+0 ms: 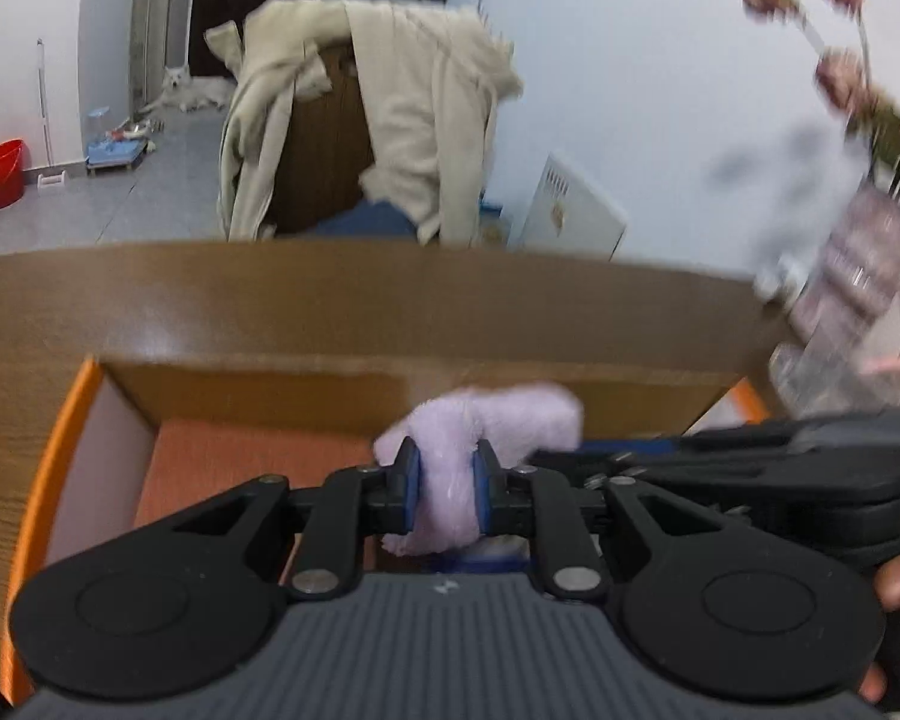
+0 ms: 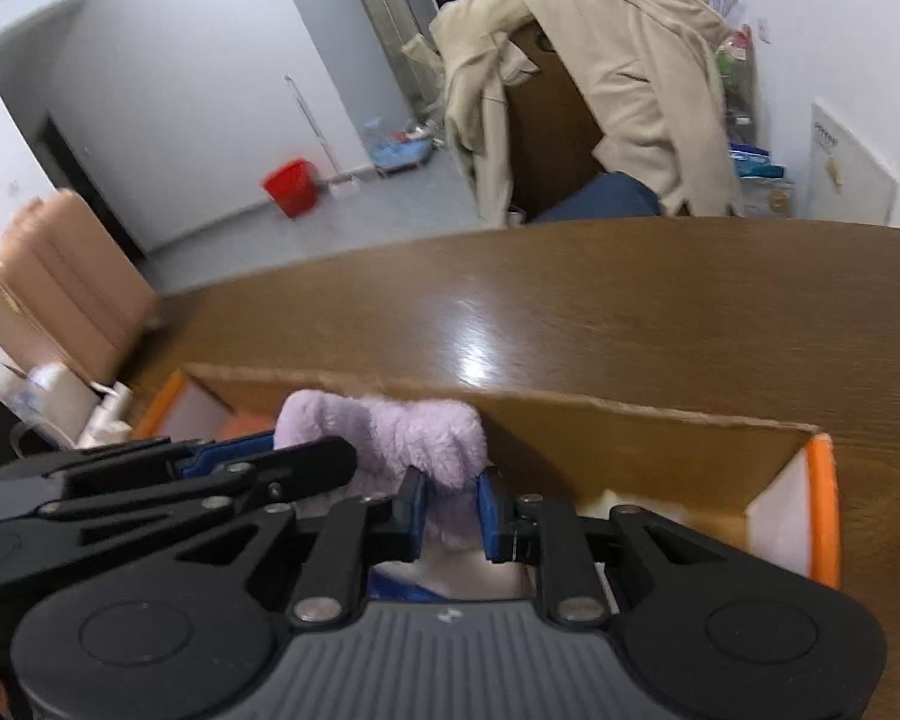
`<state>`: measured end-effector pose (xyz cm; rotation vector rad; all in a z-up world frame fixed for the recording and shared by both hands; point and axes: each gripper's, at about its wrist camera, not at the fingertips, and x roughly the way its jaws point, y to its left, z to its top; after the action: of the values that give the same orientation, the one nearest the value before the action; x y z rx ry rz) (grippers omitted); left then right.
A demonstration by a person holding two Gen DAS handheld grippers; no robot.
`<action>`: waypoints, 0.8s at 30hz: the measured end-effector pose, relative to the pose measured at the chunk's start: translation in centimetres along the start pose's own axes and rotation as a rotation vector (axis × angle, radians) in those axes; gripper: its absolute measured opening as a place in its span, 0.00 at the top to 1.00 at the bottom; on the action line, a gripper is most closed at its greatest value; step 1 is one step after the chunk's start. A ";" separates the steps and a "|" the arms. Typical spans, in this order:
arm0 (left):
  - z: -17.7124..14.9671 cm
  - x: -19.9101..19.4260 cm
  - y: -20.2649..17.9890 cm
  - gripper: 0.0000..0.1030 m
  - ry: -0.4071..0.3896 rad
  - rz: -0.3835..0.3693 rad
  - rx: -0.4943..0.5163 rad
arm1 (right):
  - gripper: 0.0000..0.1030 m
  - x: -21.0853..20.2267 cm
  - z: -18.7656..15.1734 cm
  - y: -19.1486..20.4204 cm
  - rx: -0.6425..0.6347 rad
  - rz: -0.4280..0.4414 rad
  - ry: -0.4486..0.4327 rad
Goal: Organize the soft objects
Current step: 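Lower the lavender towel into the box and open the left gripper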
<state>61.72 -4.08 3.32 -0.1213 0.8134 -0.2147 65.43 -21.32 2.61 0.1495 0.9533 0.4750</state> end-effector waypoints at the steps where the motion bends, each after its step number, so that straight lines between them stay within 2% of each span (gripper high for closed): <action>1: -0.2 0.6 0.0 0.82 0.016 0.011 0.003 | 0.83 0.1 -0.3 -0.3 0.005 0.003 0.017; 2: -0.3 1.3 0.3 0.82 0.050 0.012 -0.018 | 0.84 0.3 -0.6 -0.6 0.009 0.003 0.043; 4: -0.3 1.4 1.1 0.80 0.066 -0.009 -0.066 | 0.88 0.3 -1.1 -0.9 0.011 -0.015 0.046; 9: -1.2 1.1 1.0 0.76 0.094 -0.003 -0.051 | 0.83 -0.4 -0.8 -1.0 0.031 -0.020 0.057; 11: -1.2 0.2 1.1 0.71 0.076 0.005 -0.076 | 0.81 -0.7 -0.8 -0.9 0.036 -0.023 0.057; 12: -1.1 -0.4 1.1 0.62 0.058 0.002 -0.080 | 0.81 -1.4 -0.8 -0.8 0.035 -0.023 0.051; 13: -1.0 -1.2 0.9 0.55 0.045 -0.003 -0.070 | 0.79 -1.9 -0.6 -0.7 0.032 -0.021 0.042; 19: 0.1 -9.0 -0.3 0.49 -0.047 0.003 -0.020 | 0.65 -10.0 -0.3 1.6 -0.024 -0.067 -0.059; 22: -0.3 -13.8 -0.3 0.42 -0.093 0.011 0.001 | 0.56 -14.7 -0.9 2.6 -0.048 -0.098 -0.114; 24: -0.7 -16.5 -0.4 0.41 -0.101 0.016 0.021 | 0.51 -17.8 -1.9 3.6 -0.068 -0.130 -0.147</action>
<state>50.17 -0.59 14.55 -0.1048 0.7111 -0.2007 54.08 -26.39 16.01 0.0593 0.7960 0.3710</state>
